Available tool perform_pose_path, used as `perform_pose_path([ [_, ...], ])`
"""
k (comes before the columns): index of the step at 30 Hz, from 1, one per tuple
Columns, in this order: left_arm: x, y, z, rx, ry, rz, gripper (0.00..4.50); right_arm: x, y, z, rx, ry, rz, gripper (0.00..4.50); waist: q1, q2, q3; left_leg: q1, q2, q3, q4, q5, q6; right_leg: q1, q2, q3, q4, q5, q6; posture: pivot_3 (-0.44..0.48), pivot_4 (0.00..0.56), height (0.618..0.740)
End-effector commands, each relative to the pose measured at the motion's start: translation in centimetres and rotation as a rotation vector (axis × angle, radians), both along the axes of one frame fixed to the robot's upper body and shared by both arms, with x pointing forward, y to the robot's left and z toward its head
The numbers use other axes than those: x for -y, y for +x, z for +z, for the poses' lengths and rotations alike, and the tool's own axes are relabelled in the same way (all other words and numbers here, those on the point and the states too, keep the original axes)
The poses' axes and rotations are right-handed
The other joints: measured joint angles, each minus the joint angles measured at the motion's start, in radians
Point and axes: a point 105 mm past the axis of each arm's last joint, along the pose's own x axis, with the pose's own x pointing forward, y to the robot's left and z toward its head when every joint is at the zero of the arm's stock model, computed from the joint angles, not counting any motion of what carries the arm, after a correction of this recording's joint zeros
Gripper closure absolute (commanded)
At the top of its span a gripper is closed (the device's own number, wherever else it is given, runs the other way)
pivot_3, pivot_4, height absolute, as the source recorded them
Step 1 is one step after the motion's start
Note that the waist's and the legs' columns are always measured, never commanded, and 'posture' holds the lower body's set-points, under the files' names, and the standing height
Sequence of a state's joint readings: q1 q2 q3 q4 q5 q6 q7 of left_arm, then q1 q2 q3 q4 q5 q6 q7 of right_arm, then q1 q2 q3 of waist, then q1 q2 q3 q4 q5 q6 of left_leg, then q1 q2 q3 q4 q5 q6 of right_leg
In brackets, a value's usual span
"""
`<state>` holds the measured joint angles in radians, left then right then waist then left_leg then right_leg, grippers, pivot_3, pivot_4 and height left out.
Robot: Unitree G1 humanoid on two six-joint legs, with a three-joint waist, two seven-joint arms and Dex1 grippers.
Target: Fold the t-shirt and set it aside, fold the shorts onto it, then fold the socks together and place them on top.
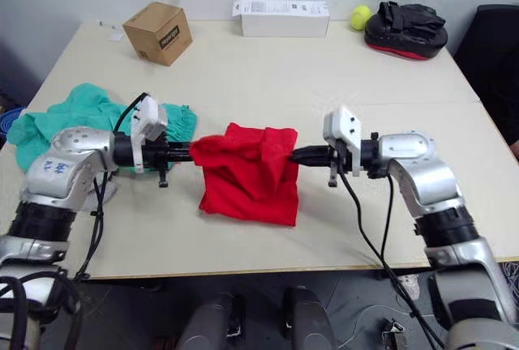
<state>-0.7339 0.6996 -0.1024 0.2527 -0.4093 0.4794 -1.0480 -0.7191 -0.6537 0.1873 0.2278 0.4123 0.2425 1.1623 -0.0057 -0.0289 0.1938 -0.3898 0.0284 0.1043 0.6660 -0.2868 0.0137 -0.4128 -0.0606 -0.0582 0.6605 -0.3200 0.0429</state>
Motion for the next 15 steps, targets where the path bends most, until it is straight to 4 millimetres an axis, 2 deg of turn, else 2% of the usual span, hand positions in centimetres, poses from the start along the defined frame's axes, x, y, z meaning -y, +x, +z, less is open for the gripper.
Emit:
perform_pose_path([
  [1,0.0,2.0,1.2,0.020,-0.035,0.084,4.50,0.5,2.1,0.4,0.004,0.025,-0.090,4.47,0.000,0.000,0.000,0.000,0.000,0.000,0.000,0.000,0.000,0.000,0.000,0.000,0.000,0.000,0.000,0.000,0.150,0.740],
  [5,0.6,3.4,-0.1,-0.030,-0.036,0.132,4.50,0.5,3.5,-0.3,-0.059,0.053,-0.153,4.47,0.000,0.000,0.000,0.000,0.000,0.000,0.000,0.000,0.000,0.000,0.000,0.000,0.001,0.000,0.000,0.000,0.150,0.740],
  [8,0.6,4.6,-2.0,-0.082,0.001,0.192,4.50,0.5,4.4,-0.7,-0.093,0.068,-0.203,4.47,-0.002,0.000,0.000,-0.001,0.000,0.001,0.000,0.000,0.000,-0.001,0.000,0.000,0.001,0.000,0.000,0.000,0.150,0.740],
  [13,0.3,5.8,-3.5,-0.121,0.025,0.249,4.50,0.2,4.8,-1.4,-0.134,0.048,-0.218,4.47,-0.009,0.000,0.000,-0.001,0.000,0.001,0.000,0.000,0.000,-0.002,0.000,0.000,0.002,0.000,0.000,0.000,0.150,0.740],
  [15,0.3,5.9,-3.6,-0.129,0.021,0.247,4.01,0.3,5.1,-1.6,-0.134,0.024,-0.250,4.50,-0.011,0.000,0.000,-0.001,0.000,0.001,-0.001,0.000,-0.001,-0.002,0.000,0.000,0.002,0.000,0.000,0.000,0.150,0.740],
])
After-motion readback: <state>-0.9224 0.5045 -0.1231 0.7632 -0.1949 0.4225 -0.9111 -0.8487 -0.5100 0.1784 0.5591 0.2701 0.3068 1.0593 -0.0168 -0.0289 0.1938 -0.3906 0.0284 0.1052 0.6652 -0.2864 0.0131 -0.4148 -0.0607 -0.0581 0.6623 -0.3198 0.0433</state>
